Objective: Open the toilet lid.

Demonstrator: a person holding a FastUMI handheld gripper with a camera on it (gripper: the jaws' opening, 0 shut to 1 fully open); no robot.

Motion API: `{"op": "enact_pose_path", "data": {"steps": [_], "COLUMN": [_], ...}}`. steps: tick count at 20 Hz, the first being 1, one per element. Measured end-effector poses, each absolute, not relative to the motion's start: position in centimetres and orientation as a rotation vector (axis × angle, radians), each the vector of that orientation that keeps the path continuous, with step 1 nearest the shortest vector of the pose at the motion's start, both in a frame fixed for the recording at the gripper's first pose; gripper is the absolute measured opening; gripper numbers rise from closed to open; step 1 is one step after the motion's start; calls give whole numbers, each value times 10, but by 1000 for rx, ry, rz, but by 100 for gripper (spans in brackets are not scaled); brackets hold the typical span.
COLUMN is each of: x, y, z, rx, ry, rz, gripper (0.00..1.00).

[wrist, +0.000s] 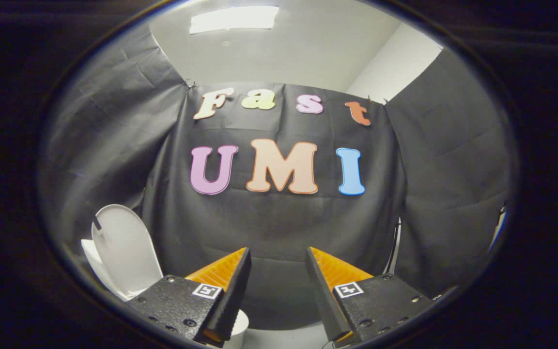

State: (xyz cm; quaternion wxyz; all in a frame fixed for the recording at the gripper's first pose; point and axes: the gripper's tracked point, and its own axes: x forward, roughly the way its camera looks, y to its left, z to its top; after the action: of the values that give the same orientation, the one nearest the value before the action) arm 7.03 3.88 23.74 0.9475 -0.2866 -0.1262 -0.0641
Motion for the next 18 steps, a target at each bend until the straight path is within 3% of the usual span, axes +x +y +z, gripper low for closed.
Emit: {"op": "enact_pose_path", "data": {"steps": [3, 11, 15, 18], "x": [64, 62, 69, 73], "y": [40, -15, -27, -50], "z": [207, 173, 166, 168], "rx": [-549, -639, -668, -653], "ry": [-110, 9, -6, -8], "rz": [33, 39, 122, 97], "gripper": [70, 70, 70, 70]}}
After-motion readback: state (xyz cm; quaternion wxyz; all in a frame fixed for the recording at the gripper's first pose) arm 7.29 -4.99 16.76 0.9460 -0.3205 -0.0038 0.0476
